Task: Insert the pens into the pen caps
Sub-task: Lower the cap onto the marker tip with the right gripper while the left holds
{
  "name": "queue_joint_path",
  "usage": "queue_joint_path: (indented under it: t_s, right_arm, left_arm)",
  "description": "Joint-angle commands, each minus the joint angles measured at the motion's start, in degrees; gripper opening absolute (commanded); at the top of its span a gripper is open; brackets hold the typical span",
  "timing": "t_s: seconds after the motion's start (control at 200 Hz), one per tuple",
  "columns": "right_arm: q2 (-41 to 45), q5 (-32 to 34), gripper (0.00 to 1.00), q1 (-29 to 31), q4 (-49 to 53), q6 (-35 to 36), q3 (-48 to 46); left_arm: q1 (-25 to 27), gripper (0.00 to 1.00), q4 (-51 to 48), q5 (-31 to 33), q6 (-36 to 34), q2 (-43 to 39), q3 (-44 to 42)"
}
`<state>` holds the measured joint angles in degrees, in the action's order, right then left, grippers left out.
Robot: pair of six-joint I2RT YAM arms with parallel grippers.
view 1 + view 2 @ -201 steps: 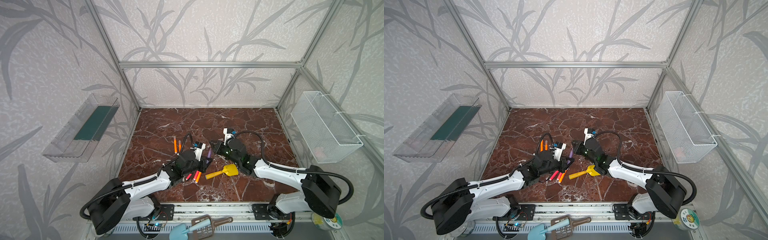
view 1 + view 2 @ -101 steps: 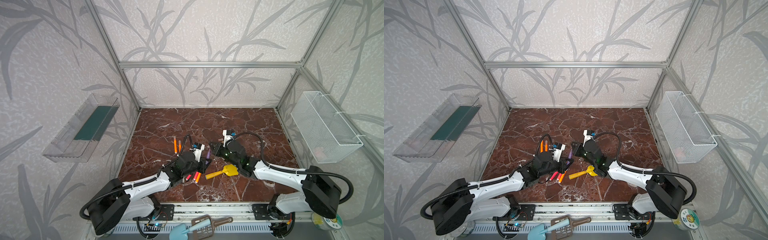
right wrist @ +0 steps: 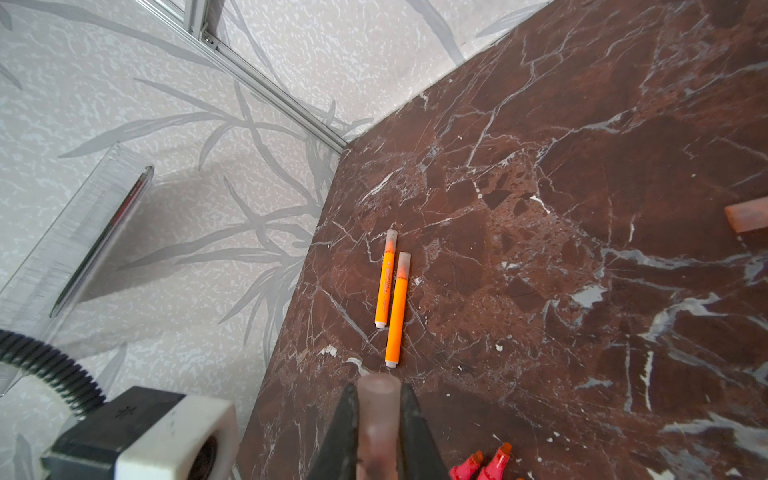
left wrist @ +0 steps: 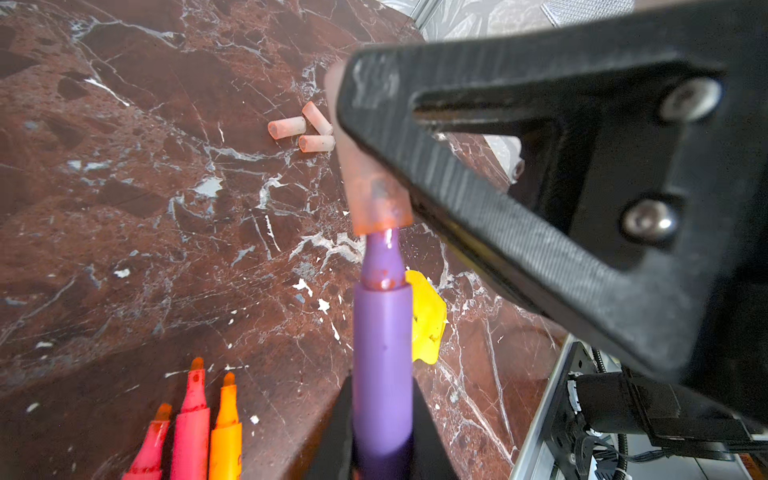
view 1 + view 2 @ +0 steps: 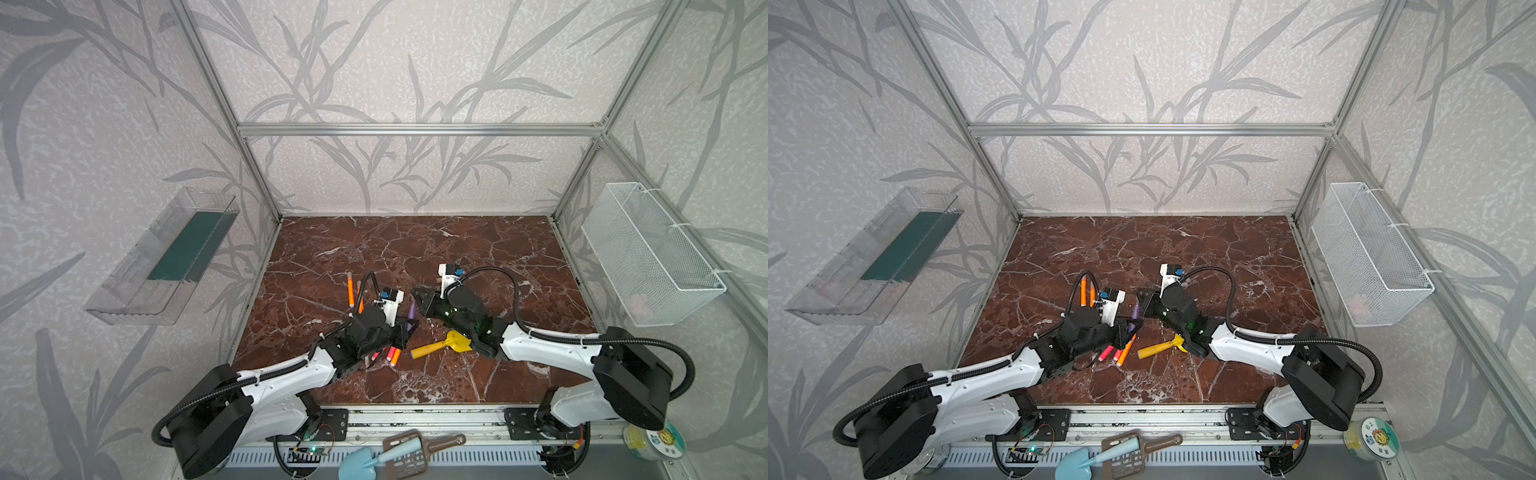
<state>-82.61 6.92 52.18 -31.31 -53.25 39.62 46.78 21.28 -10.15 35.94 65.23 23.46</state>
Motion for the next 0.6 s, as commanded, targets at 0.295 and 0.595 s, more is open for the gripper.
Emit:
queue_joint_path:
  t_s: [0.295, 0.595]
  right_arm:
    - [-0.9, 1.1, 0.04, 2.3, -0.3, 2.0, -0.6]
    - [-0.9, 0.0, 0.03, 5.0, -4.5, 4.3, -1.4]
  left_arm:
    - [-0.6, 0.0, 4.2, 2.5, 1.3, -4.6, -1.6]
    - [-1.2, 0.0, 4.5, 3.5, 0.0, -4.1, -0.8]
